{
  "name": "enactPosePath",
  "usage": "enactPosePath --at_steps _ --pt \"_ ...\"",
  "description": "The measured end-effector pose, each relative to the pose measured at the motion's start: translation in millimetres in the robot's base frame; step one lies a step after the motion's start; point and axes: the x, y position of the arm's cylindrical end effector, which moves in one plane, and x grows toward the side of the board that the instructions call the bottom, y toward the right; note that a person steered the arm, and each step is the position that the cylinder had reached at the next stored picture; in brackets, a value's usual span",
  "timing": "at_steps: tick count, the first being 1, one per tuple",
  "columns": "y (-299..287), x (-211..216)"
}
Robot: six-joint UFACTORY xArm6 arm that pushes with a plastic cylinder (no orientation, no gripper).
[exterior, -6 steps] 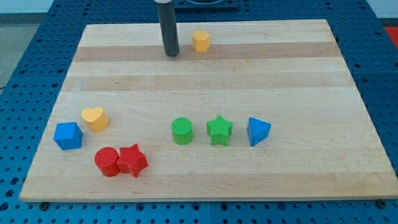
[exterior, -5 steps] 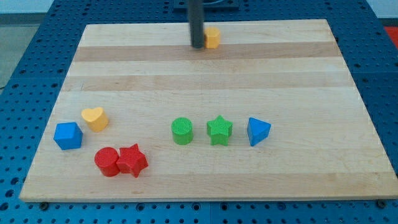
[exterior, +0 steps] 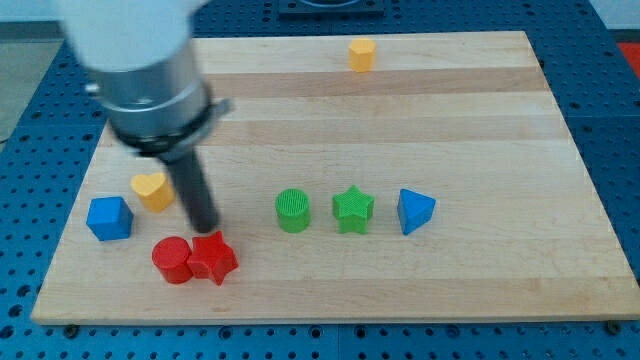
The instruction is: Place the yellow heart to the left of the yellow hexagon
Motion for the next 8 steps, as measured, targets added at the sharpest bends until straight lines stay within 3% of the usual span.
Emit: enactPosePath --at_steps 1,3,4,5,6,8 --pt "-35.5 -5.1" --pt "14.1 -102.9" --pt "44.8 -40.9" --pt "-29.9 -19.3" --pt "-52.9 -52.4" --pt "62.8 -139.3"
